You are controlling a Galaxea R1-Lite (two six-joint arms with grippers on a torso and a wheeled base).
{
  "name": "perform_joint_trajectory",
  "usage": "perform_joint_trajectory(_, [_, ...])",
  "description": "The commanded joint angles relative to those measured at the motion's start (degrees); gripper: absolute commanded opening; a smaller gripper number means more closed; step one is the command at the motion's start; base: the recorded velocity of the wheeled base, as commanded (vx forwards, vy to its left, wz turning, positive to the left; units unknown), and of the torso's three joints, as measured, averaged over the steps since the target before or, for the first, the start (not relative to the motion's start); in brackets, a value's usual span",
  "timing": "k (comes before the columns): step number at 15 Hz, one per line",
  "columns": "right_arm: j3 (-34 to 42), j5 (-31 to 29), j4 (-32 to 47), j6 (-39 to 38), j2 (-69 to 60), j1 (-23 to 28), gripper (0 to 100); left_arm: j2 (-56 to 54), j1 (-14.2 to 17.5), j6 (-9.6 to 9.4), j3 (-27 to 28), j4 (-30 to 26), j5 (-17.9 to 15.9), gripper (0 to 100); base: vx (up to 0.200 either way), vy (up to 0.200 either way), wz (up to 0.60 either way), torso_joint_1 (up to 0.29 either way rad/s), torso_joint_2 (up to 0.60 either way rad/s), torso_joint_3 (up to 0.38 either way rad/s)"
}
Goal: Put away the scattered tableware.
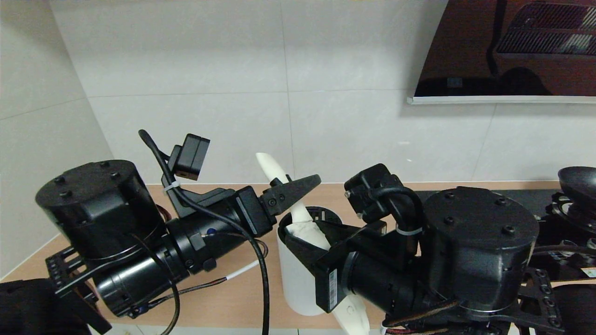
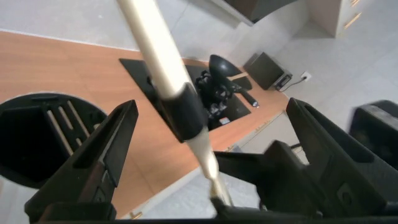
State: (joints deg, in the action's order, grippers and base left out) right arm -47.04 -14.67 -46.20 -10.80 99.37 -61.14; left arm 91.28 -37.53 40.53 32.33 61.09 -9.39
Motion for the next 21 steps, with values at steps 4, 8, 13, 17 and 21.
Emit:
perform_joint_trajectory(4, [0.5, -0.1, 0.0, 0.4, -0.4, -1.3, 0, 0.0, 0.0, -0.02, -0.2, 0.0, 0.0, 100, 0.000, 0.000, 0.00, 0.000, 0.00, 0.000])
perform_joint_trajectory(8, [1.0, -0.1, 0.0, 0.5, -1.5, -1.7, 0, -0.1, 0.0, 0.07, -0.2, 0.0, 0.0, 0, 0.000, 0.000, 0.00, 0.000, 0.00, 0.000])
perform_joint_trajectory(13, [0.9, -0.1, 0.0, 0.5, -1.8, -1.6, 0, -0.3, 0.0, 0.07, -0.2, 0.0, -0.1, 0, 0.000, 0.000, 0.00, 0.000, 0.00, 0.000])
perform_joint_trajectory(17, [0.8, -0.2, 0.0, 0.4, -1.8, -1.4, 0, -0.6, -0.1, 0.07, -0.2, 0.0, 0.0, 0, 0.000, 0.000, 0.00, 0.000, 0.00, 0.000])
perform_joint_trajectory(21, [0.8, -0.2, 0.0, 0.3, -2.3, -1.2, 100, -1.0, -0.9, -0.02, -0.2, 0.0, 0.2, 0, 0.000, 0.000, 0.00, 0.000, 0.00, 0.000])
